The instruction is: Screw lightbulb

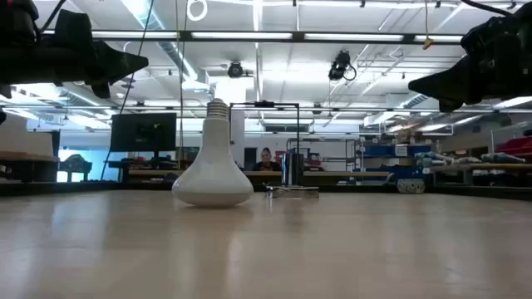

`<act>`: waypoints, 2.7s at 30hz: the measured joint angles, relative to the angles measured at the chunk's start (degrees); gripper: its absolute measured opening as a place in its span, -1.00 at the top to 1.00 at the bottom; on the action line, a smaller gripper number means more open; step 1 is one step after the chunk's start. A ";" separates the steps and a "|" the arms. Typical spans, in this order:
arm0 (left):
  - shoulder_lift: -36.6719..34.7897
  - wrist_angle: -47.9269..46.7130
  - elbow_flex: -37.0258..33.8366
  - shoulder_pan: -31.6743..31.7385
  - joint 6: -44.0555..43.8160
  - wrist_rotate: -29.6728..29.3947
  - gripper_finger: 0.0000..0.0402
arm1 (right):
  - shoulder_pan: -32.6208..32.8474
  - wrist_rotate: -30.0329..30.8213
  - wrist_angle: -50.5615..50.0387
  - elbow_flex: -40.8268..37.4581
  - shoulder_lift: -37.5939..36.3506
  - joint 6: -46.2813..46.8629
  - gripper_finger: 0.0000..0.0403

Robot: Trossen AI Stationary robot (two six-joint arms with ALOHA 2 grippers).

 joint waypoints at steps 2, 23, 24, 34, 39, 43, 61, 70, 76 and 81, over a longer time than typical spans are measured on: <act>0.01 -0.01 -0.02 0.00 -0.02 -0.02 0.97 | 0.00 0.01 0.02 -0.01 0.00 0.01 0.91; 0.02 0.00 -0.02 0.00 -0.01 -0.01 0.97 | 0.00 0.00 0.00 0.00 -0.02 0.02 0.90; 0.02 0.00 -0.02 0.00 -0.02 -0.02 0.97 | 0.00 0.00 0.01 -0.01 0.00 0.02 0.90; 0.02 -0.01 -0.01 0.00 -0.02 -0.01 0.97 | -0.01 -0.01 0.00 -0.02 -0.02 0.02 0.91; 0.02 -0.01 -0.01 0.00 -0.01 -0.01 0.97 | 0.00 -0.01 0.00 -0.02 0.00 0.01 0.90; 0.01 -0.01 -0.01 0.00 -0.01 -0.01 0.97 | -0.01 0.01 0.00 0.00 0.00 0.00 0.91; 0.01 -0.01 -0.02 0.00 -0.02 -0.01 0.97 | -0.01 0.00 0.00 0.00 -0.01 0.01 0.91; 0.00 0.00 -0.01 0.00 0.00 -0.02 0.97 | 0.00 -0.01 2.31 0.00 0.00 0.02 0.90; 0.02 -0.02 0.00 0.00 0.00 -0.02 0.97 | -0.01 -0.01 8.66 0.00 0.00 1.67 0.92; 0.02 -0.01 -0.02 0.00 -0.01 -0.01 0.97 | 0.01 0.98 11.16 0.00 0.00 9.65 0.92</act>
